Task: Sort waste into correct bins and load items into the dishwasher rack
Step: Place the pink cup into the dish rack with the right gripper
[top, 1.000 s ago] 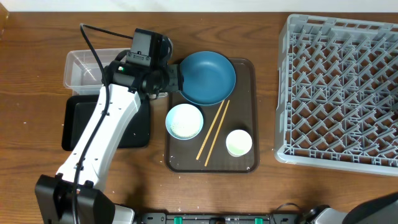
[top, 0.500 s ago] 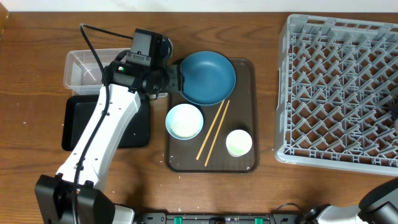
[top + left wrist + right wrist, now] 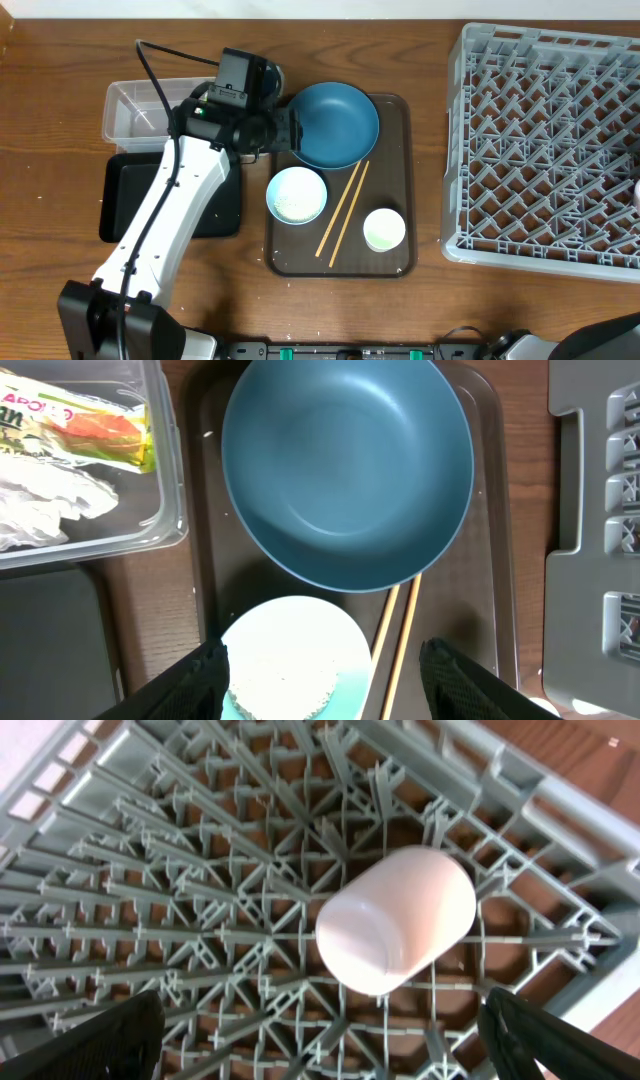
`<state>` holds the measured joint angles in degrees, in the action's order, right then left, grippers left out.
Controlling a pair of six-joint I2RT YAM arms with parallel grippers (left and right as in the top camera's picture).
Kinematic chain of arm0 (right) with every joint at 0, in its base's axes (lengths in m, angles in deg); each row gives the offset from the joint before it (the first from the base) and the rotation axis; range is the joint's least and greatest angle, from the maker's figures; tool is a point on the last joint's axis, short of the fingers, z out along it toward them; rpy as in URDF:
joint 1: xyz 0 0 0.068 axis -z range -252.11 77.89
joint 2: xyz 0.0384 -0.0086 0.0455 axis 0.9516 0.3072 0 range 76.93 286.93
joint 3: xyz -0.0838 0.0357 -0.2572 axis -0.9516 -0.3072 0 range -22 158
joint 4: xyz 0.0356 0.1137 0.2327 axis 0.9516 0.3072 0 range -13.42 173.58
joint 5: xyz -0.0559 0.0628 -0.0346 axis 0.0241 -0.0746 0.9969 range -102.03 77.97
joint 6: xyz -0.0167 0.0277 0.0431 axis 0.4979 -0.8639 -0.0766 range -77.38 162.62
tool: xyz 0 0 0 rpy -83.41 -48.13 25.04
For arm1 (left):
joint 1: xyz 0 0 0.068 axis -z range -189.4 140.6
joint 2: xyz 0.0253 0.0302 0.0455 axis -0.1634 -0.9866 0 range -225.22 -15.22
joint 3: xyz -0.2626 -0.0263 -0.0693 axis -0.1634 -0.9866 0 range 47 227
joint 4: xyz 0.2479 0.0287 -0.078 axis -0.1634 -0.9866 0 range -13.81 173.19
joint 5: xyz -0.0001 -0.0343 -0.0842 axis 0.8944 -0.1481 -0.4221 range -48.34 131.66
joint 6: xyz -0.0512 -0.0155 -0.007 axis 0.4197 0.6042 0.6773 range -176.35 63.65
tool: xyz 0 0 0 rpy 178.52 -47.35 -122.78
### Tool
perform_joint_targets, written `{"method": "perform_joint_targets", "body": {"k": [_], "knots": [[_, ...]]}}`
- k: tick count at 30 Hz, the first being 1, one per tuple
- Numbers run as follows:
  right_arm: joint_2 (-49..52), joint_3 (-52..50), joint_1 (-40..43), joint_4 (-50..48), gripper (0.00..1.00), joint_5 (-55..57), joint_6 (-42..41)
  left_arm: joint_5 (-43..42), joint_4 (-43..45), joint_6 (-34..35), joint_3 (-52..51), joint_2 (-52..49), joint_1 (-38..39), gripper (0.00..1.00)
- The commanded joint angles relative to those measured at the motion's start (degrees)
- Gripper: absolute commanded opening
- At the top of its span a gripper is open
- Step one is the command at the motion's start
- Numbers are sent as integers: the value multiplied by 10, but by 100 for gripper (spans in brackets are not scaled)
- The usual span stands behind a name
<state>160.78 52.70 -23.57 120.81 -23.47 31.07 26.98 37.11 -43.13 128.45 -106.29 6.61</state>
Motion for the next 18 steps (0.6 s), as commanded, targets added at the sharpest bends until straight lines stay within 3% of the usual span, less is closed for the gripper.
{"method": "perform_joint_targets", "body": {"k": [1, 3, 5, 7, 15, 18], "knots": [[4, 4, 1, 14, 96, -6, -6, -3, -2, -7, -1, -2, 1, 64], [4, 4, 2, 23, 79, -6, -3, -3, -2, -7, -1, -2, 1, 64], [6, 3, 2, 23, 35, -6, -2, -2, -1, -7, -1, -2, 1, 64], [11, 2, 1, 16, 19, -6, -2, -3, -1, -7, -1, -2, 1, 64], [69, 2, 2, -10, 7, -6, -2, -3, -2, -7, -1, -2, 1, 64], [89, 2, 2, -30, 7, -4, -2, -3, -2, -7, -1, -2, 1, 64]]}}
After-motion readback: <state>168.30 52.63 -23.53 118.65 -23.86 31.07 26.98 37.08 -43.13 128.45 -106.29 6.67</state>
